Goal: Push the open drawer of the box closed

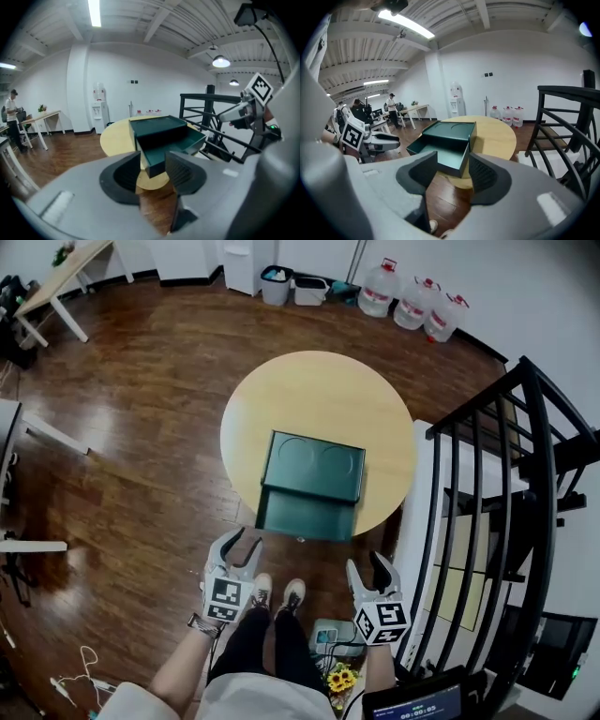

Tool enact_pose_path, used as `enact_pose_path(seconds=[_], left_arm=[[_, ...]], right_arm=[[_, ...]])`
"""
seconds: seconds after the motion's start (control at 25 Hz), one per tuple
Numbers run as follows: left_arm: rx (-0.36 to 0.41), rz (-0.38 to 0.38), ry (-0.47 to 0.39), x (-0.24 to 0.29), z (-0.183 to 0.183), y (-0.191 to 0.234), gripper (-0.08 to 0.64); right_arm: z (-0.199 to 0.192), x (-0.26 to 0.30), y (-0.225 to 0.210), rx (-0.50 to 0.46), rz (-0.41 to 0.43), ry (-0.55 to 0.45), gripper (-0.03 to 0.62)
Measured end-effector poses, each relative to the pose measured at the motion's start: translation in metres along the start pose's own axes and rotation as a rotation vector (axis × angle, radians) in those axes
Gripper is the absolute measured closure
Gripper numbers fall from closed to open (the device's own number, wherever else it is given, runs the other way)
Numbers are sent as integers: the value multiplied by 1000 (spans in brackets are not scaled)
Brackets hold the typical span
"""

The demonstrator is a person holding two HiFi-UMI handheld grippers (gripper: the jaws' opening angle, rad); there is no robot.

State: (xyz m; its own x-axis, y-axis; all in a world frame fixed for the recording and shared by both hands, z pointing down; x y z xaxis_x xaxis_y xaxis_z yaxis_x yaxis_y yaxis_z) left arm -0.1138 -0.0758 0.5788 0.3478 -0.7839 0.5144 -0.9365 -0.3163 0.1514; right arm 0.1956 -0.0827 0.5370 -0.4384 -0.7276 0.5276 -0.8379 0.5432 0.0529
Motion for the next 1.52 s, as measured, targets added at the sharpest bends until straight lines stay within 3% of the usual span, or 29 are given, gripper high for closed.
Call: enact_pose_path(seconds=[0.32, 0.48, 0.68, 0.8, 0.92, 1.52], left_arm=[[-30, 15, 31, 19, -32, -2, 383], [-10, 13, 31, 26, -34, -3, 383], [2, 17, 30, 28, -34, -4, 402], [2, 24, 28, 27, -34, -2, 414], [4, 23, 25, 27, -34, -2, 414], [-1, 52, 19, 31, -25, 3, 417]], right_arm=[[-34, 37, 5, -94, 20, 32, 389], [-41, 51, 7, -123, 5, 39, 390], [-46, 53, 8, -128, 5, 61, 394], [-46, 55, 10, -117, 14, 50, 471], [-47, 56, 13, -121, 15, 38, 499], [-38, 62, 12, -132, 12, 37, 503]])
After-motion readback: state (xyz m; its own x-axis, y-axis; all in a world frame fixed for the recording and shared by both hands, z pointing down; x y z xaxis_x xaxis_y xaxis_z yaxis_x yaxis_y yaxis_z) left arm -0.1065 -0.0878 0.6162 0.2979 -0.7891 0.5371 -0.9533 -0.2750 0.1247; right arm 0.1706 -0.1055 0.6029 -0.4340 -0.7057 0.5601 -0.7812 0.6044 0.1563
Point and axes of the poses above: the fingertips, and each gripper's own axes: x forward along the fingers, y to its left, z out of its top, the point moved 9 cm from there along -x, backward along the fingers, and after that the axes turned 12 degrees about -x, right-handed, at the moved point
